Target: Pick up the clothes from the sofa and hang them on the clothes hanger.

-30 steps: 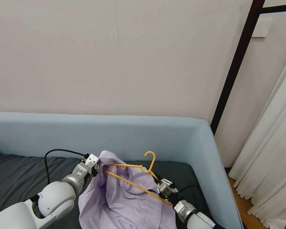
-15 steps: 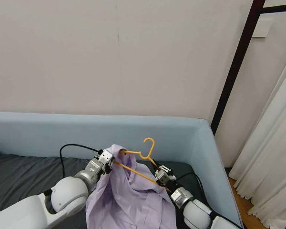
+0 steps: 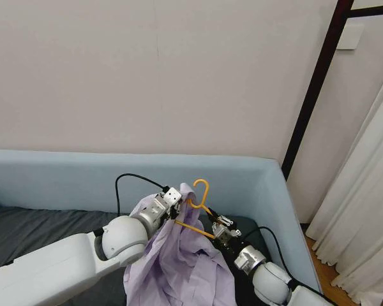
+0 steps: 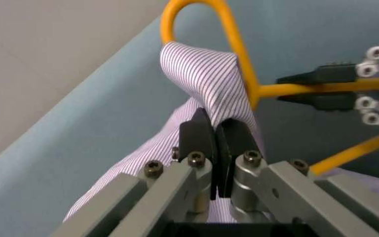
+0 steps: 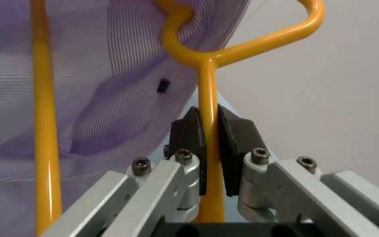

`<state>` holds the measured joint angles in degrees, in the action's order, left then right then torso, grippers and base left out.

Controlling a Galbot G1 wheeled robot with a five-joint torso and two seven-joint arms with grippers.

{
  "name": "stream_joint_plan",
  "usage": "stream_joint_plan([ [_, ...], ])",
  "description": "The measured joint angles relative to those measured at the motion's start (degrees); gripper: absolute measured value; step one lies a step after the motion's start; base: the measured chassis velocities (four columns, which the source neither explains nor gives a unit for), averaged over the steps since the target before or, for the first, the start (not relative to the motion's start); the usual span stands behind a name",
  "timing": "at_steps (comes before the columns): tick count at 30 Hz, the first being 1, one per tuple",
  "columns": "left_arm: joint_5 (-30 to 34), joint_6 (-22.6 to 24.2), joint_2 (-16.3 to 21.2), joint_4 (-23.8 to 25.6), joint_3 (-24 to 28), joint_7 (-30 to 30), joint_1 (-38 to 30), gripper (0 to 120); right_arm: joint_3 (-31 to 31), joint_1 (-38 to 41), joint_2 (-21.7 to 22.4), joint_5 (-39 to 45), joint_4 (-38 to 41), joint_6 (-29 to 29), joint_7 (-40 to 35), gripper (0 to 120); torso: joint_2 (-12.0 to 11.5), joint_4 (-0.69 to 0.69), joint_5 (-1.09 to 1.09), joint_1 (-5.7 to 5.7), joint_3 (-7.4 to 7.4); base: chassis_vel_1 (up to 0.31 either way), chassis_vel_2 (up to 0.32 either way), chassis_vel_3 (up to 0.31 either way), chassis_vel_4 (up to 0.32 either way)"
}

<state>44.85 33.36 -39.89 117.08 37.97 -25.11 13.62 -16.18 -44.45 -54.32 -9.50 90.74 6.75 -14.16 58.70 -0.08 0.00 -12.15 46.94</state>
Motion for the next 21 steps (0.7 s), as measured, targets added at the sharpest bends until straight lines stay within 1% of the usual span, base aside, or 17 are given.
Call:
stream_joint_plan([
  [1,0.0,0.0,0.0,0.0,0.0,0.0,0.0,0,0.0,0.0,0.0,0.0,0.0,0.0,0.0,5,0.0,0.0,0.0,0.0,0.0,0.0,0.0,0.0,0.0],
  [4,-0.82,-0.02,-0.43,0.87,2.83,0.29,-1.3,0,0.21,0.2,0.24,0.45,-0.8,-0.3,-0.05,5,0.0,0.01,0.01,0.01,0.0,0.0,0.0,0.0,0.0],
  [7,-0.96,-0.07,-0.83,1.06,3.68,0.37,-1.65,0,0.67,0.01,0.57,0.54,-0.78,-0.31,-0.05,5,0.0,0.0,0.0,0.0,0.0,0.0,0.0,0.0,0.0],
  [9,-1.06,-0.12,-1.03,1.57,4.41,0.52,-1.63,0,1.36,-0.26,0.92,0.87,-0.38,-0.34,-0.11,5,0.01,-0.03,0.0,0.0,0.0,0.0,0.0,0.0,0.0],
  [12,-2.24,-0.26,-0.49,2.3,4.12,0.62,-0.3,0,2.35,-0.25,1.12,1.34,-0.03,-0.32,-0.27,5,0.01,-0.02,0.0,0.01,0.0,0.0,0.0,0.0,0.0],
  [13,-3.86,-0.57,0.14,2.32,2.63,0.81,1.44,0,2.72,-0.22,1.25,1.57,0.03,-0.06,-0.28,5,0.0,-0.01,0.0,0.0,-0.01,0.0,0.0,0.0,0.0],
  [16,-5.25,-0.83,1.11,2.24,-0.83,0.69,5.7,0,3.22,-0.33,1.55,1.21,0.43,0.94,-0.23,5,0.0,0.01,-0.02,0.0,-0.01,0.0,0.0,0.0,0.0],
  [20,-5.88,-0.87,1.64,2.33,-2.89,0.64,8.65,0,3.48,-0.59,1.24,0.7,0.76,1.5,-0.27,5,0.0,0.0,-0.01,0.01,-0.01,0.0,0.0,0.0,0.0],
  [21,-6.1,-0.9,1.61,2.54,-3.92,0.63,10.26,4,3.6,-0.64,0.81,0.32,0.78,1.81,-0.44,5,0.0,0.0,-0.01,0.01,-0.01,0.0,0.0,0.0,0.0],
])
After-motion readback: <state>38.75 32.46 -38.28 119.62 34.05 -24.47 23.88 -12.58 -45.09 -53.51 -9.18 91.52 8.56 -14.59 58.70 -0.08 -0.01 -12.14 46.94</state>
